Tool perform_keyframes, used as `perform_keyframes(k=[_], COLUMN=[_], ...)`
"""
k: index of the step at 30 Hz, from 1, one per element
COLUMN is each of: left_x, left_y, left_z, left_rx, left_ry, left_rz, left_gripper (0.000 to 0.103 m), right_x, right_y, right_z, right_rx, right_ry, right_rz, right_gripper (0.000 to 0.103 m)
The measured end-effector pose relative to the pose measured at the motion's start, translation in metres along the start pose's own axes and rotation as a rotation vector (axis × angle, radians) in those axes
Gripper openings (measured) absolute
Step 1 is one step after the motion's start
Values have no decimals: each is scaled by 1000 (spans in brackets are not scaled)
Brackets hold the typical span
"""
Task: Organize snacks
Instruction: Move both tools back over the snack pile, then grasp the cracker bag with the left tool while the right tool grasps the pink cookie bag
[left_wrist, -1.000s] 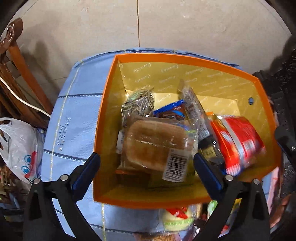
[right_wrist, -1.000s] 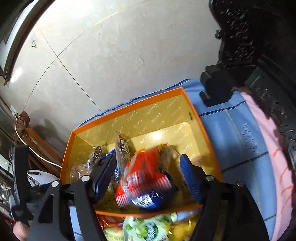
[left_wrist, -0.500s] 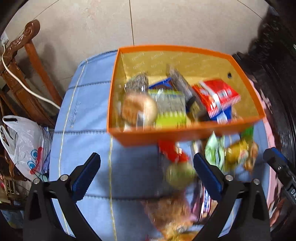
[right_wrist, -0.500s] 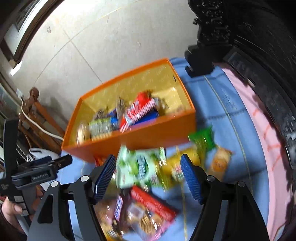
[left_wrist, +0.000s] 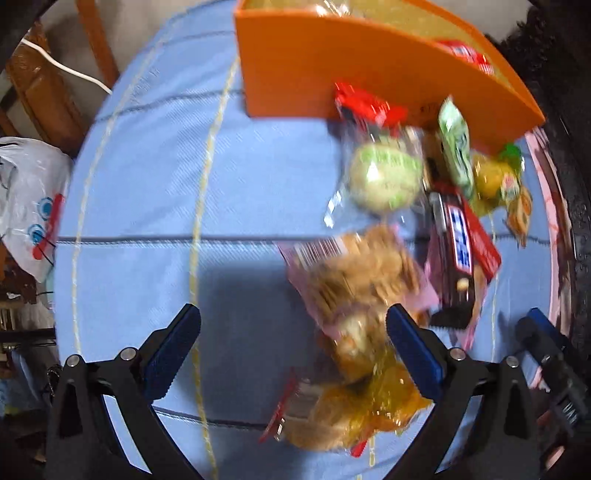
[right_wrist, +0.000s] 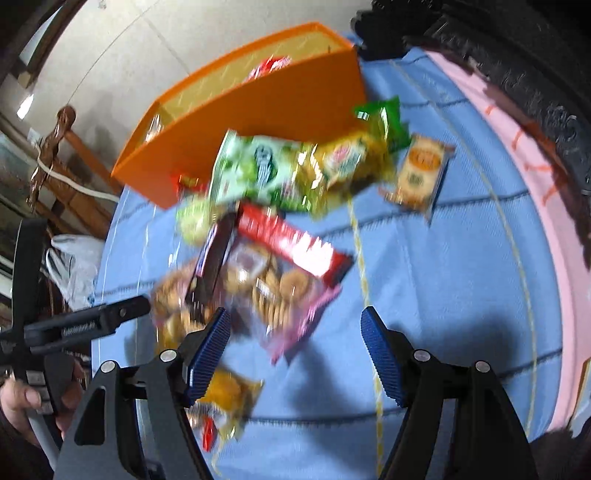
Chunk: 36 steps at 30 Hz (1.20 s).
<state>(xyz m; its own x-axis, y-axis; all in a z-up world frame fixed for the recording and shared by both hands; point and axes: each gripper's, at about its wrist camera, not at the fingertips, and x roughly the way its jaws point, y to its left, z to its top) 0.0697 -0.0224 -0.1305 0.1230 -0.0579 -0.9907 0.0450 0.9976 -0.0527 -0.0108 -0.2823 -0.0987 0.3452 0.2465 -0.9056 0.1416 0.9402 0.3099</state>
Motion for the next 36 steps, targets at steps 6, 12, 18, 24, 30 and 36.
perform_keyframes(k=[6,12,18,24,30,36], left_x=[8,27,24,34,72,53], left_y=[-10,-20,-25,-29,-23,-18], left_z=[-5,7,14,28,46,36], left_rx=[34,36,-1,-55,-167,-91], left_ry=[-2,3,10,38,158,94], left_rz=[19,20,-55,-98,-106,-73], left_gripper=[98,99,99,99,99,72], right_x=[0,-8,-9,-10,-8,7], right_y=[0,-5,-10,-13,-10,0], right_z=[-17,-25,-35,-35,-31,-14], right_rx=[6,18,23,38,24,-27], right_ry=[17,1,15,12,24,38], right_rz=[0,-18,-29,-33,-39,-51], right_gripper=[73,73,73,73,73,73])
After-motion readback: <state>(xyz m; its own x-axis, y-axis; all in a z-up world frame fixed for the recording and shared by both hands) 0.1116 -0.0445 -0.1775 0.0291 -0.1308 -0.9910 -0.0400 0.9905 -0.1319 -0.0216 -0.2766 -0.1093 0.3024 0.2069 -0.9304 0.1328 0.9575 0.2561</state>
